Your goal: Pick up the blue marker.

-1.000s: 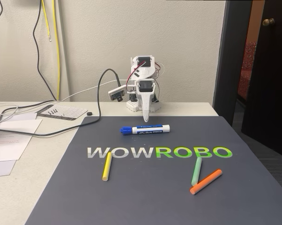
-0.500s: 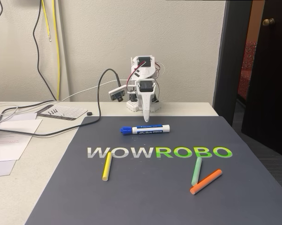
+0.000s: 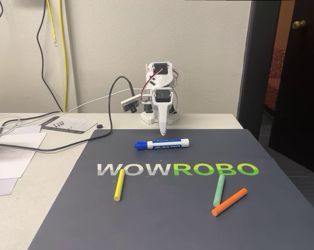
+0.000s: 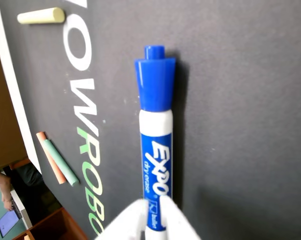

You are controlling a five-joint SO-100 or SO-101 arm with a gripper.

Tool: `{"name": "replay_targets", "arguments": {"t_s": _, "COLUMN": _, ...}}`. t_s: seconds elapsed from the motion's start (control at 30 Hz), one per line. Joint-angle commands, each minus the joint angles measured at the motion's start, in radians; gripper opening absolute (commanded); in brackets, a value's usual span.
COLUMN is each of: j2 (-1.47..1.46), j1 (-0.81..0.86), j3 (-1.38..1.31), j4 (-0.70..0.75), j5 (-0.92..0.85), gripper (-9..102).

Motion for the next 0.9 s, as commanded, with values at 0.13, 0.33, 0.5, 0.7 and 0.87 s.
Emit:
{"name": "replay_targets", "arguments": {"t_s": 0.13, "j2": -0.472, "j1": 0.018, "j3": -0.265, "j4": -0.066, "j5": -0.029, "gripper": 1}}
{"name": "replay_targets", "arguments": {"t_s": 0.33, "j2": -0.681, "j1": 0.015, "j3": -0.394, "j4": -0.049, "j5": -0.067, "gripper": 1}}
{"name": "replay_targets", "arguments": {"t_s": 0.5, "j2": -0.805, "j1": 0.017, "j3": -0.471, "j4": -0.031, "j5": -0.094, "gripper": 3}}
{"name": "replay_targets", "arguments": {"t_s": 0.7, "j2": -0.925, "j1": 0.015, "j3": -0.572, "j4": 0.038, "j5": -0.133, "gripper": 3}}
{"name": "replay_targets", "arguments": {"t_s": 0.87, "j2": -0.969, "j1": 0.015, "j3": -0.595, "j4": 0.032, "j5": -0.117, "gripper": 3}}
